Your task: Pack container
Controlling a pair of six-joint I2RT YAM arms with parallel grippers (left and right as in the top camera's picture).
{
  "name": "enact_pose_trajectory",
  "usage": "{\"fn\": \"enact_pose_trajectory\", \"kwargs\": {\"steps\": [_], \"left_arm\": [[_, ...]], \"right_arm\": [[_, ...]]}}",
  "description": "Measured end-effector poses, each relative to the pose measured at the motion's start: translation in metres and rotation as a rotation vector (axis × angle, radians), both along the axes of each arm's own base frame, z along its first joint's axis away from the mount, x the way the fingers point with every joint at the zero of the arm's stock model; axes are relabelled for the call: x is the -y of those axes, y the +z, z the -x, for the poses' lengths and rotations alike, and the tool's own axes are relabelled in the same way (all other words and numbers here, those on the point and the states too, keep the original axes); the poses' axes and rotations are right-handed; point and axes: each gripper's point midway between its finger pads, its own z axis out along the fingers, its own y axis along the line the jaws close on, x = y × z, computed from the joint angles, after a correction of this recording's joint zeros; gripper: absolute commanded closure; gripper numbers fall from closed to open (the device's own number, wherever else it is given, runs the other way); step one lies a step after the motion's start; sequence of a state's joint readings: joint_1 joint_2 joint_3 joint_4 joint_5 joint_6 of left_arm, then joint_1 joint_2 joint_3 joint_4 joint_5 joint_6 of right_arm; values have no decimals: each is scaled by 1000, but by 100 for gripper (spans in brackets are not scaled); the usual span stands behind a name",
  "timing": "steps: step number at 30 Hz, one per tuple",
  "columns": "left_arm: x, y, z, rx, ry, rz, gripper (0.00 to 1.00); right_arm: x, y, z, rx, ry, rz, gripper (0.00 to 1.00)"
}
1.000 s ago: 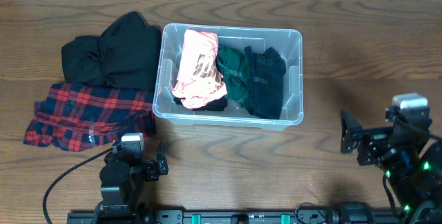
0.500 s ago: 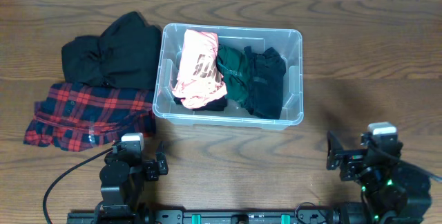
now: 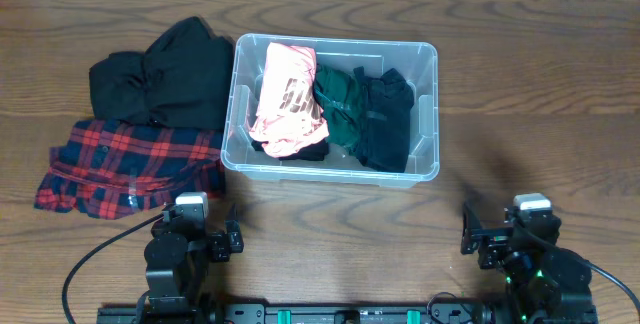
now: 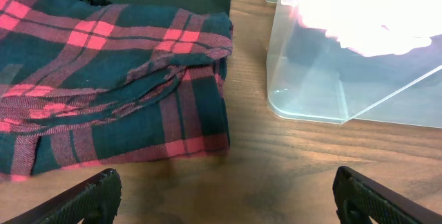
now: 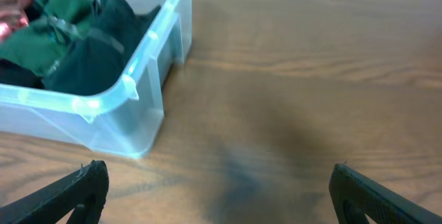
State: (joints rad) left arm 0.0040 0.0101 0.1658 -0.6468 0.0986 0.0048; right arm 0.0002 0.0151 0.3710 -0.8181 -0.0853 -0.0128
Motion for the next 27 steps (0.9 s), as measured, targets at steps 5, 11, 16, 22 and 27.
{"fn": "enact_pose_trajectory", "kwargs": {"steps": [5, 11, 16, 22, 27], "left_arm": [[0, 0, 0, 0, 0, 0, 2], [0, 0, 0, 0, 0, 0, 2], [0, 0, 0, 0, 0, 0, 2], [0, 0, 0, 0, 0, 0, 2], [0, 0, 0, 0, 1, 0, 2]], "right_arm": [[0, -21, -1, -50, 0, 0, 1], [0, -39, -1, -91, 0, 0, 1], [0, -43, -1, -100, 0, 0, 1], [0, -47, -1, -111, 0, 0, 1], [0, -50, 0, -119, 0, 0, 1]]}}
